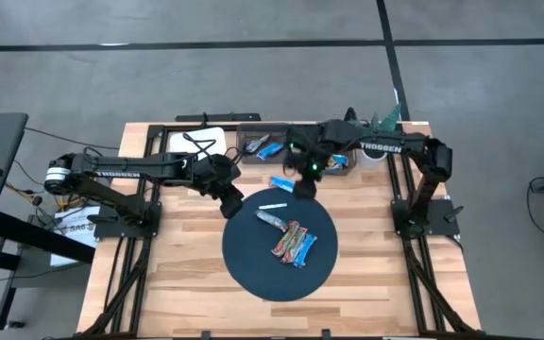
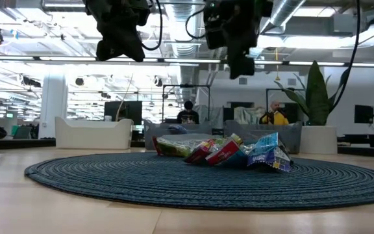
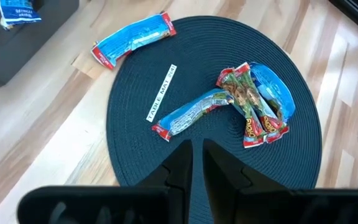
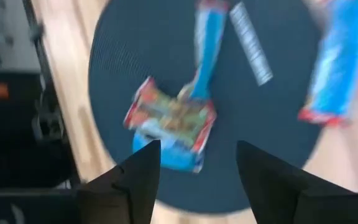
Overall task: Pick and place Granola Bars by type
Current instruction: Put the blue granola bar into the middle black bin, then put the red granola bar into the white bin
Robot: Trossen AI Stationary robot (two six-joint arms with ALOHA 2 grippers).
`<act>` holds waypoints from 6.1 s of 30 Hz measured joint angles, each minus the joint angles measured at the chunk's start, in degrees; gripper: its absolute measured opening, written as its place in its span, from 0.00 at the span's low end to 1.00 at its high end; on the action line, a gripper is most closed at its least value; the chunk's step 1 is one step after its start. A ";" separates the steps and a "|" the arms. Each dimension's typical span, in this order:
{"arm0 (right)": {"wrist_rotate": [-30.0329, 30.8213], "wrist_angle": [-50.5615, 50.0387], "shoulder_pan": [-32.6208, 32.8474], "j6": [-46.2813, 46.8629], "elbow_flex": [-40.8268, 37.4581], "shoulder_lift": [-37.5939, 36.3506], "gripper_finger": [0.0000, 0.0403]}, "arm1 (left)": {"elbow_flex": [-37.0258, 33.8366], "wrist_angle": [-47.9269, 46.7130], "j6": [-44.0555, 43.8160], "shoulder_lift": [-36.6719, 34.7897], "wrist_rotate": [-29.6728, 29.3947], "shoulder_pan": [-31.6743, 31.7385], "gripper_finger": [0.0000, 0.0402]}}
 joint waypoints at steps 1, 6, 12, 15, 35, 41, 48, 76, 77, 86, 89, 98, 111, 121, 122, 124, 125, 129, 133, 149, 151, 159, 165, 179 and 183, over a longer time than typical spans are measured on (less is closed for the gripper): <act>0.02 -1.07 1.43 0.21 0.00 -0.02 0.49 | -0.01 0.09 0.00 0.02 0.00 0.00 0.07; 0.20 -5.57 9.97 0.89 -2.07 -0.19 0.47 | 0.00 0.50 0.09 0.02 0.75 0.00 0.07; 3.40 0.26 18.59 12.53 -18.93 -9.10 0.42 | -0.01 0.61 3.60 0.02 3.63 0.00 0.07; 5.23 12.65 21.65 27.16 -28.17 -15.78 0.39 | -0.01 1.36 5.00 0.04 3.72 -0.05 0.07; 33.96 49.09 37.48 95.54 -39.41 -9.60 0.33 | -0.01 -1.83 9.45 0.04 3.71 -0.05 0.07; 33.89 52.79 36.60 99.29 -39.27 -6.06 0.37 | -0.03 -4.36 12.32 0.04 3.72 -0.05 0.07; 31.80 52.63 36.09 100.37 -38.36 -3.48 0.42 | -0.03 -5.30 15.02 0.04 3.76 -0.05 0.07; 30.02 46.58 32.70 94.15 -34.69 -5.06 0.02 | -0.03 -5.27 19.31 0.04 4.62 -0.05 0.07; 29.60 45.30 32.33 93.14 -34.01 -5.56 0.02 | -0.03 -5.27 19.32 0.04 4.64 -0.05 0.07; 31.22 35.60 26.81 77.92 -24.51 -11.68 0.01 | -0.03 -5.56 19.28 0.02 4.63 -0.05 0.07; 32.28 34.46 22.28 68.48 -21.68 -13.21 0.01 | -0.03 -5.57 18.95 0.02 4.63 -0.05 0.07; 29.59 32.29 4.48 37.13 -14.22 -13.03 0.01 | -0.03 -3.31 12.18 0.03 4.18 -0.05 0.07; 20.04 37.66 -12.28 10.39 -10.37 -9.69 0.01 | -0.03 8.82 -2.49 0.02 -0.25 -0.05 0.07; 17.29 34.62 -12.87 0.90 -4.39 0.91 0.02 | -0.03 11.95 -6.65 0.02 -2.58 0.19 0.07; 17.31 34.32 -12.88 0.43 -3.40 1.75 0.03 | -0.03 11.96 -6.67 0.02 -2.72 0.19 0.07; 17.35 35.03 -12.97 -0.89 -1.30 3.29 0.03 | -0.03 12.08 -6.69 0.02 -2.84 0.19 0.07; 17.49 34.58 -13.07 -1.37 -0.43 3.80 0.04 | -0.03 12.03 -6.69 0.03 -2.84 0.19 0.07; 17.57 33.05 -13.75 -1.75 2.66 5.53 0.08 | -0.03 12.03 -7.07 0.03 -2.90 0.22 0.07; 17.40 33.03 -14.24 -1.77 3.18 5.75 0.18 | -0.03 11.99 -7.08 0.02 -2.93 0.22 0.07; 8.54 30.37 -14.88 -3.67 3.28 5.57 0.48 | -0.03 11.03 -5.87 0.02 -6.71 0.17 0.07; 6.13 29.44 -14.91 -3.32 3.26 5.57 0.47 | -0.03 10.37 -6.10 0.02 -11.31 0.09 0.07; -1.21 23.99 -14.69 -3.39 3.26 5.55 0.43 | -0.03 10.25 -3.06 0.02 -12.81 0.04 0.07; -13.65 17.87 -13.36 -2.79 3.26 5.53 0.41 | -0.03 10.46 -0.62 0.02 -1.40 0.06 0.07; -17.95 -9.62 -2.34 -13.17 3.10 0.71 0.40 | 0.01 8.74 11.29 2.72 3.76 -2.17 0.07; -11.34 -8.71 1.15 -13.73 3.19 -6.26 0.37 | 0.01 9.01 12.25 5.00 4.23 -2.90 0.07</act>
